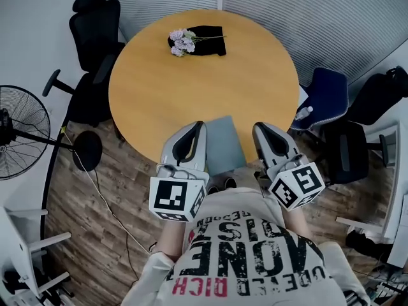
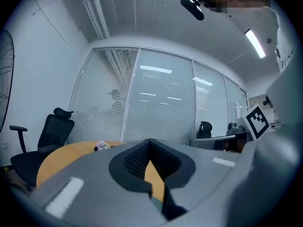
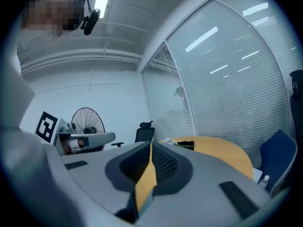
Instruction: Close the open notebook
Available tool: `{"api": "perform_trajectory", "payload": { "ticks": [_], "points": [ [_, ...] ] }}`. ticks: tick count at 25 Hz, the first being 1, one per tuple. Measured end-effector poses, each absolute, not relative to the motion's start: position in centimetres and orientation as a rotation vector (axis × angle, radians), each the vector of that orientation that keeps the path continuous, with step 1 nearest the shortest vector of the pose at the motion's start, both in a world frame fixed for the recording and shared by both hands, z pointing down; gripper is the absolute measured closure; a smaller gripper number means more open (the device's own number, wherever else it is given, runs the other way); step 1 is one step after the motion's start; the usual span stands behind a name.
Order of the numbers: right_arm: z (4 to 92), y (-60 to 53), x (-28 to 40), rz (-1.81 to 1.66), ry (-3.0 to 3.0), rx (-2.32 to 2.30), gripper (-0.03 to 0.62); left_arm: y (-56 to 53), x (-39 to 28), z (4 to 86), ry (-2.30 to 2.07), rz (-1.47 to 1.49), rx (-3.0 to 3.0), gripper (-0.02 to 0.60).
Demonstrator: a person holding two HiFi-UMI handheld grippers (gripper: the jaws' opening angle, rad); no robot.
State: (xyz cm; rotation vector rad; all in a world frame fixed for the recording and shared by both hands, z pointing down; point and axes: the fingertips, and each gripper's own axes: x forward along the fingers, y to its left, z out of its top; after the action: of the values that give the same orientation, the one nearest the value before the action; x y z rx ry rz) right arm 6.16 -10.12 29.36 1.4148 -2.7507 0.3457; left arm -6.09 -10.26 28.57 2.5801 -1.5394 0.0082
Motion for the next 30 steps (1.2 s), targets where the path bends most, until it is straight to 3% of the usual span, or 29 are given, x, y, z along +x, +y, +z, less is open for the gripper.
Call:
{"api": "perform_trajectory", "payload": {
  "ticks": [30],
  "points": [
    [29.1, -3.2, 3.7, 0.312, -2.719, 1.422, 0.574, -4.3, -6.3, 30.6, -1.418, 0.007, 2.581, 0.571]
  ]
}}
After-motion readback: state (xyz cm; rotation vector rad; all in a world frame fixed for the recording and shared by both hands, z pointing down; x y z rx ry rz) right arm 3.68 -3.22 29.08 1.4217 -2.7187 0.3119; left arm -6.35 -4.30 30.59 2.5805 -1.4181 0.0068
